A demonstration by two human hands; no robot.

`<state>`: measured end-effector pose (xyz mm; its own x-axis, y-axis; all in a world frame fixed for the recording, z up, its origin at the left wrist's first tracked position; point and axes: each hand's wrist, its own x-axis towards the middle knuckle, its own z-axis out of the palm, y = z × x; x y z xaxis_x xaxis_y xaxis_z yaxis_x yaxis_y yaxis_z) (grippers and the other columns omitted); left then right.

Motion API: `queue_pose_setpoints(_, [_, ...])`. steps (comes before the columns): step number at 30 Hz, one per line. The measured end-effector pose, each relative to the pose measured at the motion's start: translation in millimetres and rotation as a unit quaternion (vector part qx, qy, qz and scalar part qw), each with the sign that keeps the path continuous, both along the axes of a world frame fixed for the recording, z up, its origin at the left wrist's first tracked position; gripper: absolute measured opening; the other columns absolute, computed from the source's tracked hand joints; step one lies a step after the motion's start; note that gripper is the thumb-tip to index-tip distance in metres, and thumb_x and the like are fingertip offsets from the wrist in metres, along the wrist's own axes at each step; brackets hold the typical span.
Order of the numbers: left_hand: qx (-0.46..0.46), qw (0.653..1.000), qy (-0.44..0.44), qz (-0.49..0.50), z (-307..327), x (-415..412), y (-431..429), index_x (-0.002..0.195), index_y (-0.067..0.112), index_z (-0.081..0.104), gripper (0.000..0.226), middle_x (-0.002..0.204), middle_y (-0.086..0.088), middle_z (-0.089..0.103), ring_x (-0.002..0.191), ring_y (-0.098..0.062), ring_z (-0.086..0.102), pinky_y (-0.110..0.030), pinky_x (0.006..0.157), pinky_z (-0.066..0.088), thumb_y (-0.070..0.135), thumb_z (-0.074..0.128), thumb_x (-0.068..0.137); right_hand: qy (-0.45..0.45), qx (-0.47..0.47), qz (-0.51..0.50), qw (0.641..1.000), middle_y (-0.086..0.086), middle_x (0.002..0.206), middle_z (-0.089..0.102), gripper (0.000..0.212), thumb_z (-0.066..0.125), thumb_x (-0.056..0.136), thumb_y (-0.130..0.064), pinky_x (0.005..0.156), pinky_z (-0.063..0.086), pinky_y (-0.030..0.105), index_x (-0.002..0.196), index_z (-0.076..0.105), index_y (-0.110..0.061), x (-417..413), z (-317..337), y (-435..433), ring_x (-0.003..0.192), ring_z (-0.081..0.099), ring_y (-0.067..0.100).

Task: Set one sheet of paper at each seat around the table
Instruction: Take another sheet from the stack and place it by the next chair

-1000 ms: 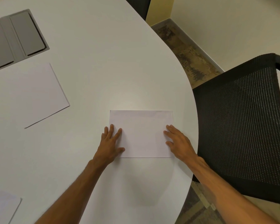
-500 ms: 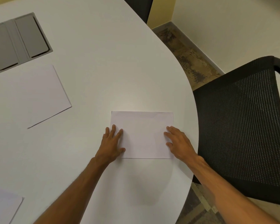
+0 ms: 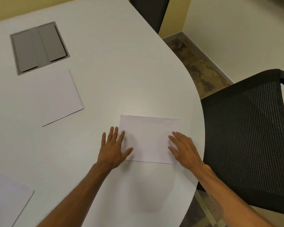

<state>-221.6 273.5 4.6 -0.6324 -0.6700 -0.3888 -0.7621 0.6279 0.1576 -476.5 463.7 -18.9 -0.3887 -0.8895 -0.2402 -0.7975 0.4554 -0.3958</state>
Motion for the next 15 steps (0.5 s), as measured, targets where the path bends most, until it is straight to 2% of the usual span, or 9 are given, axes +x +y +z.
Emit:
queue_pose_setpoints(4, [-0.023,0.999,0.024,0.030,21,12,16,0.162,0.023,0.003,0.084,0.170,-0.007,-0.013,0.155,-0.023,-0.022,-0.049,0.125,-0.013,0.072,0.020,0.096,-0.006,-0.008,0.026,1.000,0.000,0.165,0.021,0.056,0.044,0.104,-0.041,0.123,0.004,0.033,0.155,0.030,-0.023,16,19,-9,0.153,0.017,0.020])
queue_pose_setpoints(11, [-0.046,0.991,0.066,0.105,53,61,52,0.163,0.023,0.002,0.084,0.169,-0.003,-0.014,0.154,-0.019,-0.023,-0.048,0.125,-0.013,0.073,0.016,0.096,0.003,-0.054,0.130,0.990,0.004,0.165,0.019,0.059,0.044,0.104,-0.042,0.123,0.013,0.038,0.157,0.028,-0.019,67,60,-30,0.154,0.014,0.021])
queue_pose_setpoints(15, [-0.072,0.983,0.068,0.153,75,101,80,0.162,0.027,-0.005,0.084,0.169,0.000,-0.018,0.153,-0.017,-0.025,-0.049,0.125,-0.014,0.074,0.010,0.093,-0.003,-0.068,0.188,0.980,0.001,0.168,0.007,0.064,0.036,0.104,-0.048,0.125,0.012,0.042,0.159,0.016,-0.023,112,90,-40,0.155,0.003,0.018])
